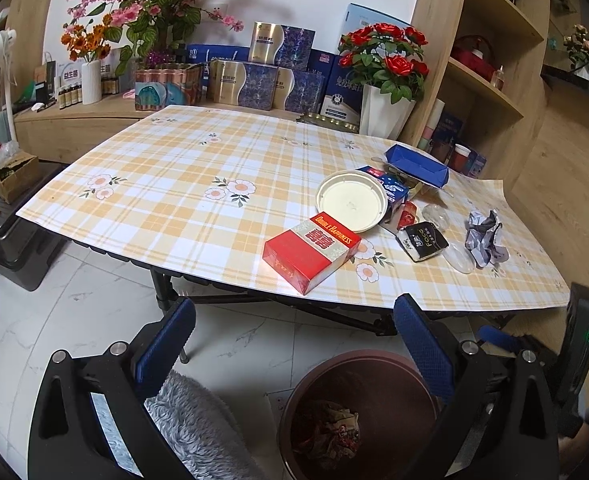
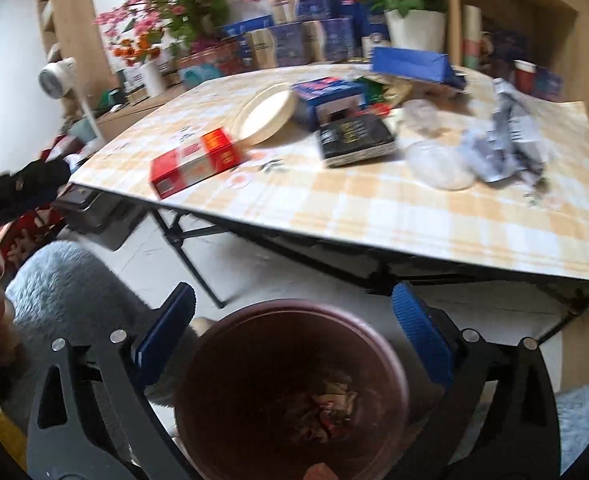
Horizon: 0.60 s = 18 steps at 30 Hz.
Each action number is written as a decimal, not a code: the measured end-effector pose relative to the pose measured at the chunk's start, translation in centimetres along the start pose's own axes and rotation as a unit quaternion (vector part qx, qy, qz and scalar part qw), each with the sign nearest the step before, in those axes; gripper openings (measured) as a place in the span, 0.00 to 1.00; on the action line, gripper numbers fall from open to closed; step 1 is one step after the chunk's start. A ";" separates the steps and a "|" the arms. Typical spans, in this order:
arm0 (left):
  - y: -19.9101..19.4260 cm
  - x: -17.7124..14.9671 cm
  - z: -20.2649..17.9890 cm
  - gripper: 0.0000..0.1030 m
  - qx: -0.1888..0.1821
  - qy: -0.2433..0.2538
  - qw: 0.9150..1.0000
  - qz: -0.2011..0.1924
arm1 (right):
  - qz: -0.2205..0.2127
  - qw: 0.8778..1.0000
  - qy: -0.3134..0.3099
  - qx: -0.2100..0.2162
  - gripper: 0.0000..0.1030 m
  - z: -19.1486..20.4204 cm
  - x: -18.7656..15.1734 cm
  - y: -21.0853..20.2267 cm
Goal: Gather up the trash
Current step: 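Reach the right tool to the crumpled white paper and grasp it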
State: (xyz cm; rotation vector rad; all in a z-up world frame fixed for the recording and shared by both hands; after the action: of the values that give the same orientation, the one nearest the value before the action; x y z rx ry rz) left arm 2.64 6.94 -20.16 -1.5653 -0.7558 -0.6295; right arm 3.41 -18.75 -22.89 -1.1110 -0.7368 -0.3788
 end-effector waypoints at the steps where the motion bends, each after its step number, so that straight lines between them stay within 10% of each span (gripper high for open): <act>1: 0.0 0.0 -0.1 0.94 0.001 0.002 1.000 0.001 | -0.002 1.000 0.003 0.005 0.94 -0.1 0.1 -0.3; 18: 0.2 3.0 -1.5 0.94 -0.005 0.020 1.000 -0.009 | -0.063 0.996 -0.012 -0.062 0.94 -4.6 5.3 -7.1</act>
State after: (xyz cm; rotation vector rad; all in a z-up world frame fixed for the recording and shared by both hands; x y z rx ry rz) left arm 4.75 5.81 -17.85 -1.5514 -0.7385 -0.6760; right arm 4.36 -25.45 -15.55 -1.1912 -0.8151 -0.5250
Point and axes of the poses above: each gripper's, at about its wrist camera, not at the fingertips, and y roughly the way its jaws point, z to its left, x to its top, the point moved 1 cm from there along y, roughly the way its jaws point, and after that the axes turned 7 degrees about x, right-handed, at the moved point
